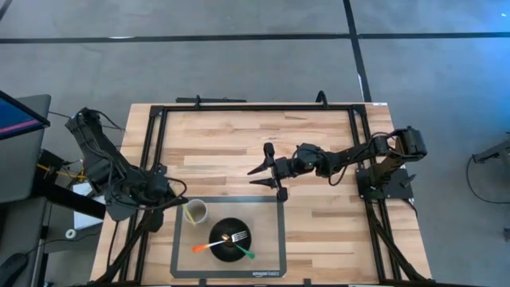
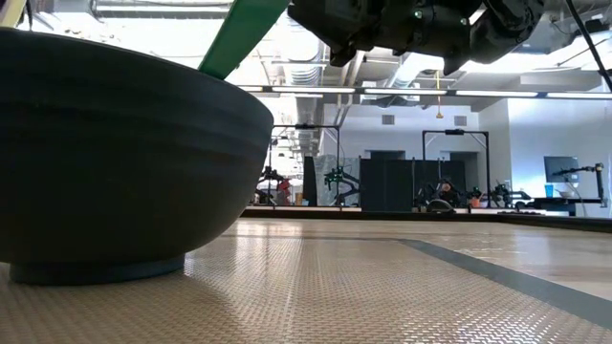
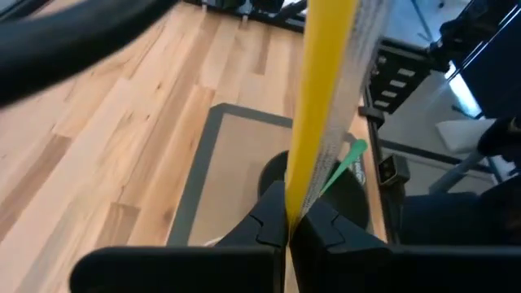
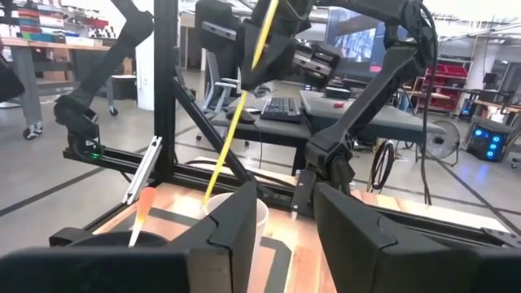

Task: Pick & Place Utensil
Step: Put the yellow straw into the gray cup

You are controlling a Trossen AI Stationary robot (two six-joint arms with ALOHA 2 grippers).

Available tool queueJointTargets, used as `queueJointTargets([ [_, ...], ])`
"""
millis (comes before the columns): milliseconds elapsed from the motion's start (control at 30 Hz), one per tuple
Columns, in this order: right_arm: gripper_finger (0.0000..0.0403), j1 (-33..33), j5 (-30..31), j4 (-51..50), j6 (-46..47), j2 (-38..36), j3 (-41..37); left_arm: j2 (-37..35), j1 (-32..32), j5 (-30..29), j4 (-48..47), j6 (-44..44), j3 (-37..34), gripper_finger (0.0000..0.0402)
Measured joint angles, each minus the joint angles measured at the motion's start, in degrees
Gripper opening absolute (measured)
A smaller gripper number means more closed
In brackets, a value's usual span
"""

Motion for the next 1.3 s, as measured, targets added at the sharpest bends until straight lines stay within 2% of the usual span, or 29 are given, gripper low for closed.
queueJointTargets([
  [200, 0.0118, 0.0, 0.0, -0.2, 0.0, 0.0, 0.0, 0.0, 0.0, -0.1, 3.0, 0.3, 0.0, 0.0008],
  [400, 0.0118, 0.0, 0.0, -0.4, 0.0, 0.0, 0.0, -0.3, 0.0, -0.1, 3.7, 10.6, 1.1, 0.0006],
  [500, 0.0118, 0.0, 0.0, -0.7, 0.0, 0.0, 0.0, -1.1, 0.0, -0.2, 3.6, 13.0, 1.3, 0.0006],
  [667, 0.0118, 0.0, 0.0, -1.2, 0.0, 0.0, 0.0, -2.1, 0.0, -1.4, 2.5, 13.1, 0.9, 0.0006],
  [933, 0.0118, -0.9, 0.0, -1.9, 0.0, 0.0, 0.0, -0.9, 0.0, -1.8, 1.9, 6.9, -6.7, 0.0009],
  [1067, 0.0118, -1.5, 0.0, -2.6, 0.0, 0.0, 0.0, -0.4, 0.5, -6.3, 2.3, 5.0, -8.8, 0.0030],
  [1300, 0.0118, -1.6, 0.0, -3.0, 0.0, 0.0, 0.0, -0.3, 4.7, -3.5, 3.0, 1.3, -10.1, 0.0093],
])
